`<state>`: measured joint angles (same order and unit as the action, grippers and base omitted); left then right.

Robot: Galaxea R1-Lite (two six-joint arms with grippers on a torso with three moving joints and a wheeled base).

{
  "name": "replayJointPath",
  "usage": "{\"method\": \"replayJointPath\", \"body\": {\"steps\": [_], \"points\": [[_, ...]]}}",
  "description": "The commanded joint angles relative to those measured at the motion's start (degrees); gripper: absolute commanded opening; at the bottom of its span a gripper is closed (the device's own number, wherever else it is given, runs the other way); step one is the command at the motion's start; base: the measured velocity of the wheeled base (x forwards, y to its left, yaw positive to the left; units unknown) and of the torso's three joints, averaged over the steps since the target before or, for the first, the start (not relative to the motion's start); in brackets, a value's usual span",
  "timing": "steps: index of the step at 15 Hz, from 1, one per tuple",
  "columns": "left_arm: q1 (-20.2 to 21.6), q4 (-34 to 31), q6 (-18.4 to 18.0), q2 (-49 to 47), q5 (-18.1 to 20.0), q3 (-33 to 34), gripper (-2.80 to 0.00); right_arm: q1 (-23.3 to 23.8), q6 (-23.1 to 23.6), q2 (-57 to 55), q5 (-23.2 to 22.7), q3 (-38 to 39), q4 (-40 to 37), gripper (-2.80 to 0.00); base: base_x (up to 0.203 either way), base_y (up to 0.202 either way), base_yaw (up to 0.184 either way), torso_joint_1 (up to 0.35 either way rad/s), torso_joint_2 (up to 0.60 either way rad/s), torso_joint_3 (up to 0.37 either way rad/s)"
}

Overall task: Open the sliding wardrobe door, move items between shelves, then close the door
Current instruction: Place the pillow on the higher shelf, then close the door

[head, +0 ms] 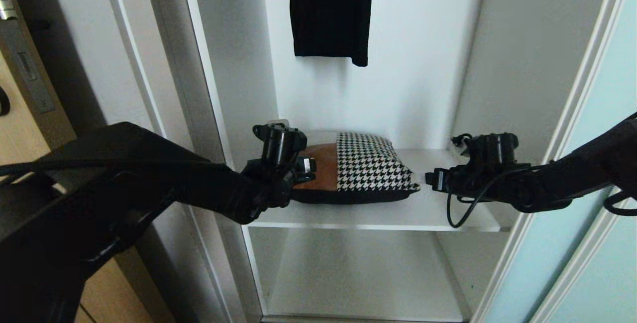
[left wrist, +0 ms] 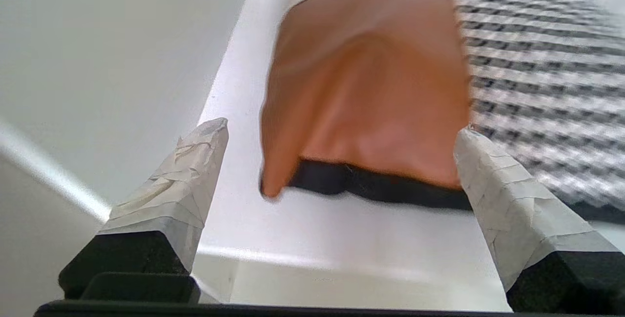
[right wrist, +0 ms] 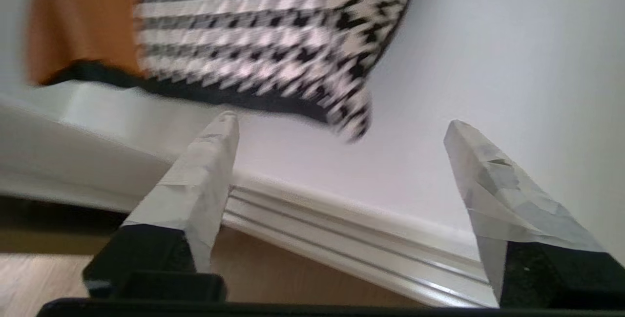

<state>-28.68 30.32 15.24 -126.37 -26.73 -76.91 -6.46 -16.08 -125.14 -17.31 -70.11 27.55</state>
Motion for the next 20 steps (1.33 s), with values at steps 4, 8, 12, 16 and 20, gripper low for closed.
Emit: {"method": "replayJointPath", "body": {"steps": [4,8,12,16,20], "points": [[-0.29,-0.16,0.14,18.28,-0.68,14.73,0.00,-1.07,-0.38,18.94,-0.12,13.59,-0.52,0.00,0.000,0.000,0.000,0.000,0.00,0.000],[-0.24,-0.58,-1.08,30.33,-1.96,25.01,-2.80,-1.78,-0.66,31.49,0.25,21.55,-4.62,-2.80,0.000,0.000,0.000,0.000,0.00,0.000],[0.79,-0.45,-7.04,42.29,-5.78,36.42,-2.80,-1.91,-0.69,44.39,0.41,30.02,-7.28,-2.80,0.000,0.000,0.000,0.000,0.00,0.000],[5.18,-0.18,-8.34,52.78,-12.07,46.50,-2.80,-0.23,-0.71,57.01,0.51,36.24,-13.80,-2.80,0.000,0.000,0.000,0.000,0.00,0.000],[12.95,-0.36,-10.44,66.23,-14.93,55.21,-2.80,1.28,-0.73,67.09,0.52,44.94,-15.88,-2.80,0.000,0.000,0.000,0.000,0.00,0.000]]}}
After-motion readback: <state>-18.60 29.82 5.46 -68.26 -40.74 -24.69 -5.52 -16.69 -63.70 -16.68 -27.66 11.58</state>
